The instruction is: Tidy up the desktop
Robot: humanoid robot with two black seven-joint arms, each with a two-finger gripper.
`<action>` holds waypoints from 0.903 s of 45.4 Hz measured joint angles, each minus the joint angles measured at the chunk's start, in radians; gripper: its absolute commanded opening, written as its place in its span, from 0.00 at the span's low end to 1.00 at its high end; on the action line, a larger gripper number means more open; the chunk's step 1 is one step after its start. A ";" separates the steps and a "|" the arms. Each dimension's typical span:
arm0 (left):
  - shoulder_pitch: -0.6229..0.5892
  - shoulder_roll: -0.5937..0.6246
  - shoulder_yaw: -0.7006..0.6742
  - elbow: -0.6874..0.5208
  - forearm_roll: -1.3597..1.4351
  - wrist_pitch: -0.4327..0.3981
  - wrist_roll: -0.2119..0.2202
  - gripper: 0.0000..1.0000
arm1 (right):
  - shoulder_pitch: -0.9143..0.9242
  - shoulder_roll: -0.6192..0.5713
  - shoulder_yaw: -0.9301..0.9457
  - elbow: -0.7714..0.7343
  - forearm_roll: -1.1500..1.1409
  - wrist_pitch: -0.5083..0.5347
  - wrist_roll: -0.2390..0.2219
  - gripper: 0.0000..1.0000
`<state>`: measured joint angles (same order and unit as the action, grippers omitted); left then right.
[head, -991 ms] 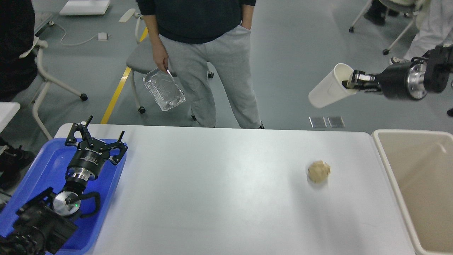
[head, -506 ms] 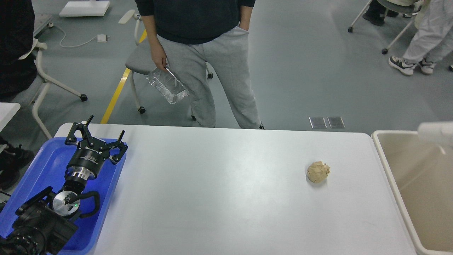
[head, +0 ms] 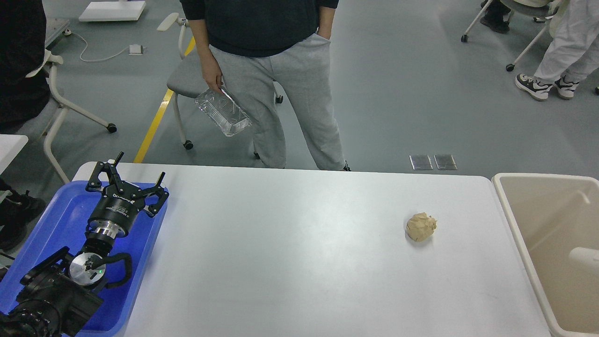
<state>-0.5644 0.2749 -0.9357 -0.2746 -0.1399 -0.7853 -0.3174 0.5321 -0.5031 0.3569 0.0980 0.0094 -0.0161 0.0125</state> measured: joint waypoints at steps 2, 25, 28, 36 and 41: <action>0.000 0.000 0.000 0.000 0.000 0.000 0.000 1.00 | -0.002 0.008 0.002 -0.010 0.004 -0.001 0.000 0.00; 0.000 0.001 0.000 0.000 -0.001 0.000 0.000 1.00 | 0.052 0.035 0.003 -0.058 0.020 -0.009 0.000 1.00; 0.000 0.001 0.000 0.000 -0.001 0.000 0.000 1.00 | 0.058 0.029 0.013 -0.053 0.021 -0.005 0.001 1.00; 0.000 0.001 0.000 0.000 -0.002 0.000 0.000 1.00 | 0.038 -0.025 0.198 0.063 0.023 0.060 0.055 1.00; 0.000 0.001 0.000 0.000 -0.002 0.000 -0.001 1.00 | -0.039 -0.071 0.407 0.200 0.015 0.132 0.096 1.00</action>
<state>-0.5646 0.2761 -0.9357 -0.2744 -0.1424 -0.7854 -0.3182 0.4929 -0.5742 0.7639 0.2976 0.0242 0.1157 0.1090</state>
